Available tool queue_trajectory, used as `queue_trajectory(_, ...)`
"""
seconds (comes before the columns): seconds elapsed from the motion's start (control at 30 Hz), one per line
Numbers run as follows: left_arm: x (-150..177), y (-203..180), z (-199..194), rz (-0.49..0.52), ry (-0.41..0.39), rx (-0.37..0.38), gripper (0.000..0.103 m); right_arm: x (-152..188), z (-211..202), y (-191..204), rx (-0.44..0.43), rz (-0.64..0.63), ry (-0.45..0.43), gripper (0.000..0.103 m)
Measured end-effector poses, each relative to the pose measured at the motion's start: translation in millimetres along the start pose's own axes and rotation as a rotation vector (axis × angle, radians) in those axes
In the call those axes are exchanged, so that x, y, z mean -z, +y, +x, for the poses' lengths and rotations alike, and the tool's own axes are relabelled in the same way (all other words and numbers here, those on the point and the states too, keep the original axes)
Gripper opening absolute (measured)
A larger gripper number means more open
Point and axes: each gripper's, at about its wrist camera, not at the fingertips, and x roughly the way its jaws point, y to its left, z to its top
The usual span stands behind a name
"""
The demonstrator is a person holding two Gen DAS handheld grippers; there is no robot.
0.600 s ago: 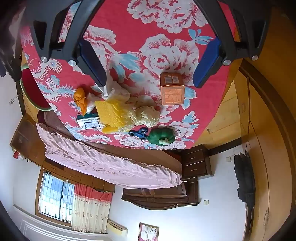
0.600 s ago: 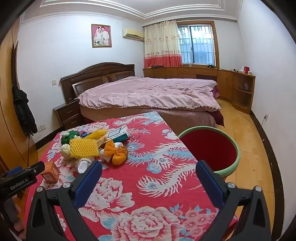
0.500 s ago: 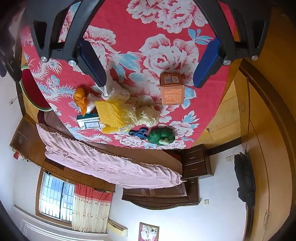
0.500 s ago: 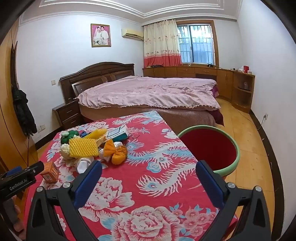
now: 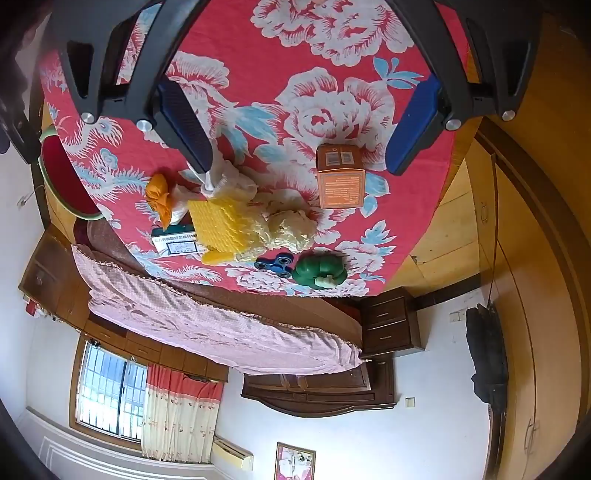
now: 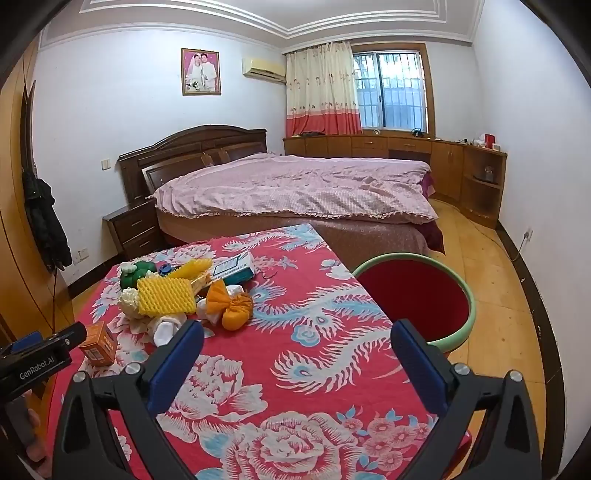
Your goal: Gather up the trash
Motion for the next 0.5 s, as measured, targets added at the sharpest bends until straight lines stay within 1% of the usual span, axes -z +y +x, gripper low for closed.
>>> queue_trajectory(0.5,-1.2,4.1,-2.0,0.000,0.000,0.000,0.095,0.4,0.1,0.2,0.002,-0.002,-0.001,0.103)
